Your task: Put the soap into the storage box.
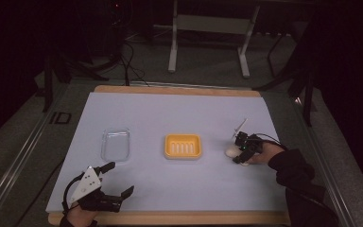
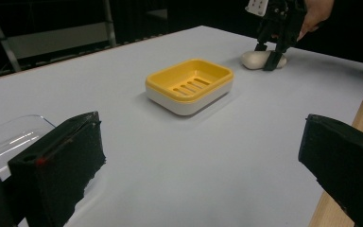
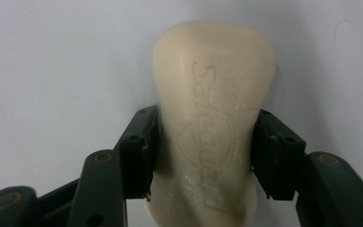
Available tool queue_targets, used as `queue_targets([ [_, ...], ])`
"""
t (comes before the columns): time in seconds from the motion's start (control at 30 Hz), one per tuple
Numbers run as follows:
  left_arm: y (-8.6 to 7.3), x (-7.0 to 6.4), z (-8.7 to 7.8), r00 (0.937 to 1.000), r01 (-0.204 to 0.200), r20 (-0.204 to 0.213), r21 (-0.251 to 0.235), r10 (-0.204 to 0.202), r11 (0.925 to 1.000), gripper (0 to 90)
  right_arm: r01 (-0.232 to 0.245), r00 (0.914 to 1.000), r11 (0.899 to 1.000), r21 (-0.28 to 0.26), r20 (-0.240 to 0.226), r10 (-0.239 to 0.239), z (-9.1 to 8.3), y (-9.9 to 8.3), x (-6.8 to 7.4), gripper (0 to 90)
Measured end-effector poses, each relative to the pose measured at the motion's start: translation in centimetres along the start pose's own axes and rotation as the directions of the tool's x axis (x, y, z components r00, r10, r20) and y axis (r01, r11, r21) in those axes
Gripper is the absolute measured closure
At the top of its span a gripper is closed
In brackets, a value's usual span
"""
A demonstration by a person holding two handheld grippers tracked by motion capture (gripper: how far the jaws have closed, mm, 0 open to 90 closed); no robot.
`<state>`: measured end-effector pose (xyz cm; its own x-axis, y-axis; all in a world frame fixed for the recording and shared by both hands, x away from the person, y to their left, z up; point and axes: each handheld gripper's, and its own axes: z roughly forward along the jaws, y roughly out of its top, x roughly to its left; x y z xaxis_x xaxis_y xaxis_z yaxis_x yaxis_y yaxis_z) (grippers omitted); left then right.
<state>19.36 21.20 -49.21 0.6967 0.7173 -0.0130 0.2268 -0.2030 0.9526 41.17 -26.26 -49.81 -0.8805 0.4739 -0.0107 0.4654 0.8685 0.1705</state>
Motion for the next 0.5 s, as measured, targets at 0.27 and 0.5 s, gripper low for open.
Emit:
queue_targets([
  [0.27,0.0,0.03,-0.03,1.0,0.002,0.0,-0.003,-0.002,1.0,1.1,0.039,0.9991,0.998,0.046,0.012,-0.04,-0.03,0.73,0.3,49.6],
  [0.5,0.0,0.01,-0.01,1.0,0.0,0.0,-0.001,0.0,1.0,1.1,0.059,0.9982,0.998,0.024,-0.001,-0.059,-0.48,0.71,0.42,49.7],
])
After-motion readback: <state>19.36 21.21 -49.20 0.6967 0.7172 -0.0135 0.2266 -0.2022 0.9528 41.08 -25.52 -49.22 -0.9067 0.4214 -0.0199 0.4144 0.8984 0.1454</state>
